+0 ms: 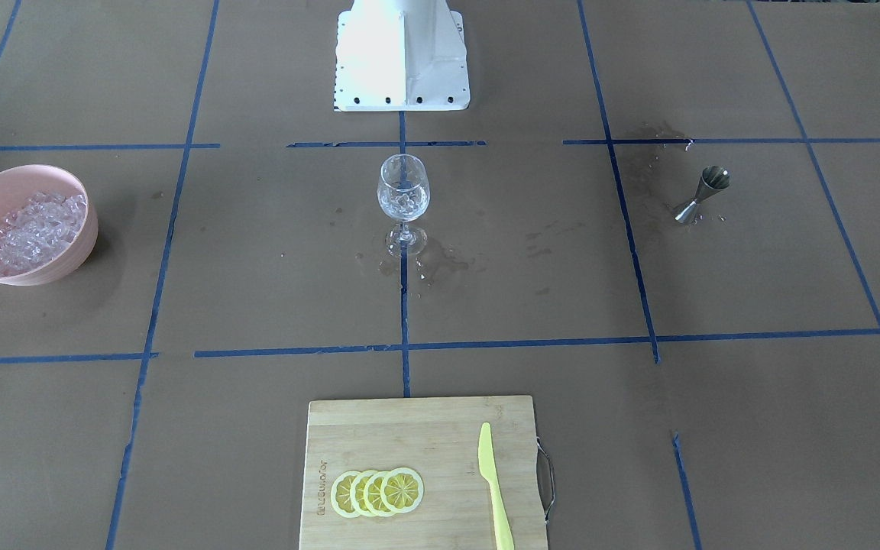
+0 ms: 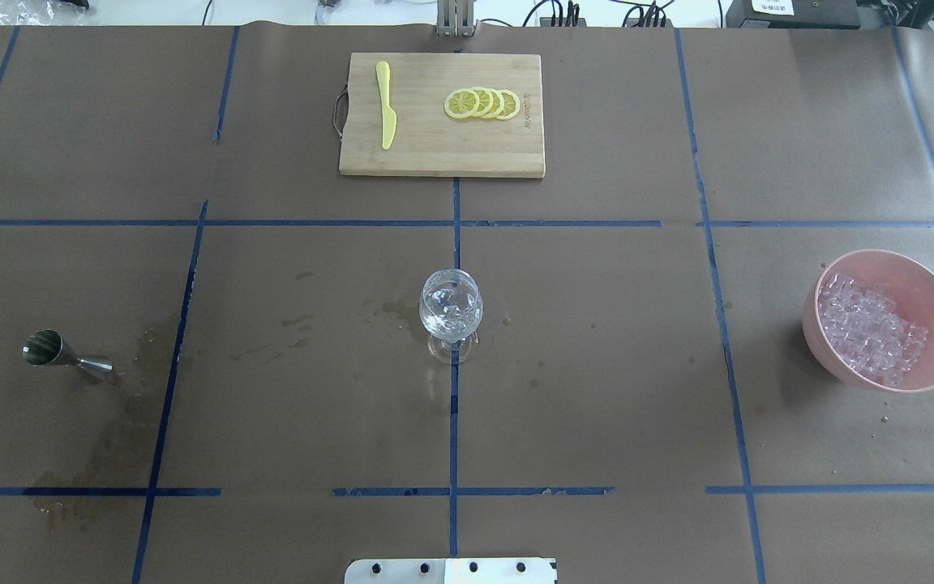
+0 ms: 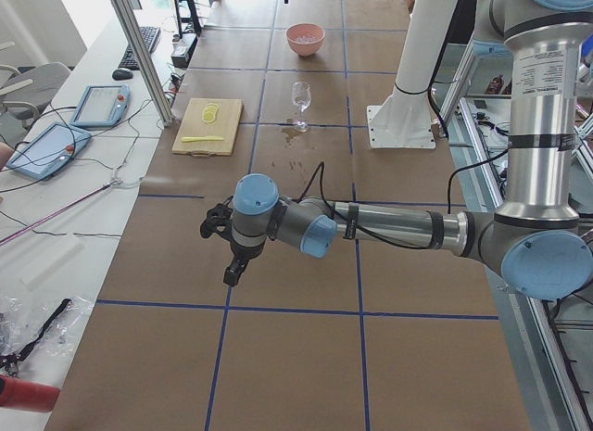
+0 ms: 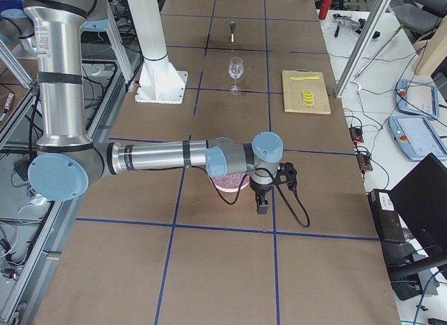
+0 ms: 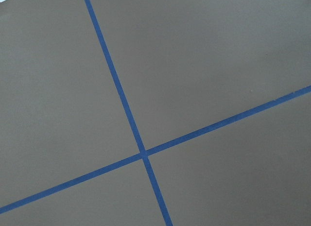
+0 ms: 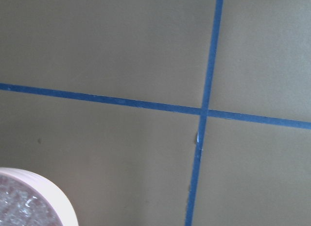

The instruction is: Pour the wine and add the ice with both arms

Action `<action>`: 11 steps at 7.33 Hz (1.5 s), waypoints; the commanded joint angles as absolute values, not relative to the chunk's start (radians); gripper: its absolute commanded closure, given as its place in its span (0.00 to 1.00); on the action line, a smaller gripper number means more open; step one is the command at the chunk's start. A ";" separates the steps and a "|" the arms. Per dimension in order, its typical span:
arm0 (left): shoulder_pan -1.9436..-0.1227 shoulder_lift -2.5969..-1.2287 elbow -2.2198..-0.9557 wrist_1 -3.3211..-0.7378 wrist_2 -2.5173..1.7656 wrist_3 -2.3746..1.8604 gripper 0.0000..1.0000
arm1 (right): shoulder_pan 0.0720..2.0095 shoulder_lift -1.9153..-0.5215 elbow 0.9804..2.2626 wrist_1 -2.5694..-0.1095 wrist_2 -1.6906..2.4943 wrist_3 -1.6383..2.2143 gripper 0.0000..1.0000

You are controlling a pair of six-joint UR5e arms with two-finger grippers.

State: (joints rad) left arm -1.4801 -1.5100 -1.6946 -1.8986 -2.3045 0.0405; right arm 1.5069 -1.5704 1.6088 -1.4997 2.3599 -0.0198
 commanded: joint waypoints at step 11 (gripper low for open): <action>-1.552 -1.408 -1.810 -1.654 -2.404 0.044 0.00 | 1.526 -1.562 1.643 -1.508 2.353 -0.100 0.00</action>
